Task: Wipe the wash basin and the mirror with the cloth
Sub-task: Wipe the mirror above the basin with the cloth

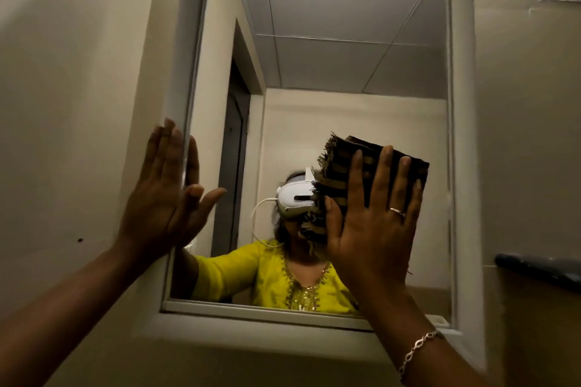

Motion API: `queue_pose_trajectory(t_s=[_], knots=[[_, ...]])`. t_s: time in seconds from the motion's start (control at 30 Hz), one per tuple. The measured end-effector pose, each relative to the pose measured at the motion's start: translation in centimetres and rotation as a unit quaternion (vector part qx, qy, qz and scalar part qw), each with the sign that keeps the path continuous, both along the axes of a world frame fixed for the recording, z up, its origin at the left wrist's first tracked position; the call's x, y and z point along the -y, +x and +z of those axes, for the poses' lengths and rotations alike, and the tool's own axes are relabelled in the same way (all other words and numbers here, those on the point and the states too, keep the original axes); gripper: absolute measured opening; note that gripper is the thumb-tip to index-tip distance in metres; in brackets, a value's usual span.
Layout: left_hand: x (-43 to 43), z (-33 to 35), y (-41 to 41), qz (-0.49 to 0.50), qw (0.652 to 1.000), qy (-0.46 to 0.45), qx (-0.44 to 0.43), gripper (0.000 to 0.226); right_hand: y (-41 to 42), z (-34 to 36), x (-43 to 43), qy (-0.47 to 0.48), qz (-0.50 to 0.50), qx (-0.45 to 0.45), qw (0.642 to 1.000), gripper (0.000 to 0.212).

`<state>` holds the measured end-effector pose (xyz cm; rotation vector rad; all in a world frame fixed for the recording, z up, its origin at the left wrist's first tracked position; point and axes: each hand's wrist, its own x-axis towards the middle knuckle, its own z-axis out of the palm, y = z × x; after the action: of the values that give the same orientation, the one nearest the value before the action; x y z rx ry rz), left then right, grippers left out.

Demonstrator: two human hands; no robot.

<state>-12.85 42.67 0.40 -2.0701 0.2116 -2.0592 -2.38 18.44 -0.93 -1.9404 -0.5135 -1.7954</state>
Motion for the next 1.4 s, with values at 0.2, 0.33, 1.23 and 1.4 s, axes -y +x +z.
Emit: queue_pose_trajectory(t_s=[0.2, 0.33, 1.23, 1.4], knots=[[-0.5, 0.1, 0.0, 0.016, 1.0, -0.015, 0.019, 0.089, -3.2, -0.6, -5.7, -0.051, 0.027, 0.02, 0.998, 0.063], [0.3, -0.1, -0.5, -0.044, 0.998, -0.043, 0.005, 0.078, -5.1, -0.4, -9.6, -0.077, 0.059, 0.032, 0.995, 0.064], [0.9, -0.3, -1.7, -0.003, 0.998, -0.068, -0.005, 0.101, -2.3, -1.9, -4.6, -0.194, 0.076, 0.113, 0.971, 0.058], [-6.9, -0.2, 3.8, 0.072, 0.995, 0.009, 0.074, 0.09, -0.3, -2.3, -0.3, -0.179, 0.059, 0.09, 0.978, 0.057]])
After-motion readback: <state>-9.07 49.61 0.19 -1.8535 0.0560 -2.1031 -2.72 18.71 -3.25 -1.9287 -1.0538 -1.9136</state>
